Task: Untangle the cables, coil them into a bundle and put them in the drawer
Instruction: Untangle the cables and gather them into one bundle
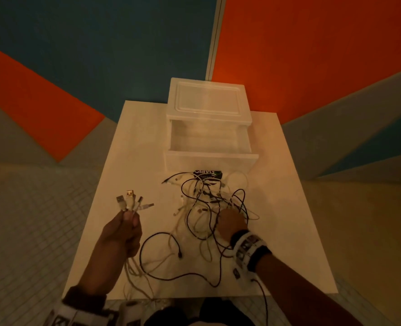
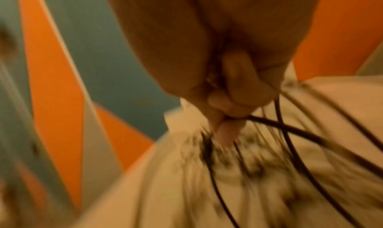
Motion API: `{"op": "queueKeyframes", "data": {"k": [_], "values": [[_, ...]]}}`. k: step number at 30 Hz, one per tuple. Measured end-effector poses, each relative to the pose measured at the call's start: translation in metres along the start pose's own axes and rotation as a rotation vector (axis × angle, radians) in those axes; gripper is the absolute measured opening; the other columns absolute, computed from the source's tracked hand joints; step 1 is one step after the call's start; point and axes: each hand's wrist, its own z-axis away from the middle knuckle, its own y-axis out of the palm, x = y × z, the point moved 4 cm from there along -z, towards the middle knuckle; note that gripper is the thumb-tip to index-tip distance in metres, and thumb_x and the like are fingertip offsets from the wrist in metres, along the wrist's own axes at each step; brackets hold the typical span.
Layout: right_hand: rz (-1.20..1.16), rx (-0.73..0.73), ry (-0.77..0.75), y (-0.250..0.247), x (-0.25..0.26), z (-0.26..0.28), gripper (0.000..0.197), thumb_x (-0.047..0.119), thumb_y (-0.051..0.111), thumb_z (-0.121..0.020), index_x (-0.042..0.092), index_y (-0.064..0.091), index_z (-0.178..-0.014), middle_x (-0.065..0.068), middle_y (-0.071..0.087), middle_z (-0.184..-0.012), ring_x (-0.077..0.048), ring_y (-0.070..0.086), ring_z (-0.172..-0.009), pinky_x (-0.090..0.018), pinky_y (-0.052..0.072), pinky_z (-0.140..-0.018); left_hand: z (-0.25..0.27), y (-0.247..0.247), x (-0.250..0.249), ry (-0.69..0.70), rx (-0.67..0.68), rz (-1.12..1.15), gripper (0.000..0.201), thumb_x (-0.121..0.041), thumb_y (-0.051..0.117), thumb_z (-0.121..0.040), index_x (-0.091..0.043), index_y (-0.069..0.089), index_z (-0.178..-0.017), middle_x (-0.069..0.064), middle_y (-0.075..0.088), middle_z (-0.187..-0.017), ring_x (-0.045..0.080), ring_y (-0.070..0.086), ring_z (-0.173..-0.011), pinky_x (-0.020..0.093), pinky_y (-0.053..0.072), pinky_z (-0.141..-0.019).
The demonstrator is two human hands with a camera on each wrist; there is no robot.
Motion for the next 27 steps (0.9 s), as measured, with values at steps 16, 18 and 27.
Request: {"op": "queueKeyframes", "data": {"k": [16,18,27], "values": [[-0.586,-0.099,0.040,-0.134,-0.036,0.047,0.023,0.014,0.057,-0.088,0.004,0.070,-0.072,-0.008,0.066,-0.069,-0.023,0.060,-0.067,-0.029,0.050,-0.060,-0.034,0.055,-0.021,0.184,0.092,-0.121,0.030,-0.019,0.031,-0.103,-0.008,0.042,-0.078,-0.003,0.028,-0.055,0.009,0.020,-0.042,0.018,0.022,-0.038],[-1.000,-0.138,-0.101,-0.143,-0.033,0.061,0.026,0.005,0.050,-0.096,0.005,0.063,-0.073,-0.010,0.055,-0.061,-0.019,0.046,-0.055,-0.022,0.036,-0.046,-0.035,0.060,-0.021,0.193,0.090,-0.131,0.031,-0.019,0.031,-0.103,-0.008,0.043,-0.077,-0.003,0.028,-0.054,0.010,0.020,-0.042,0.019,0.024,-0.039],[-1.383,-0.013,-0.595,-0.162,0.036,0.105,0.021,0.018,0.045,-0.101,0.005,0.057,-0.090,-0.010,0.055,-0.065,-0.010,0.031,-0.048,-0.019,0.024,-0.045,-0.033,0.113,-0.027,0.188,0.195,0.011,0.019,-0.023,0.043,-0.100,-0.009,0.048,-0.090,0.001,0.035,-0.070,0.010,0.026,-0.055,0.022,0.024,-0.048]]}}
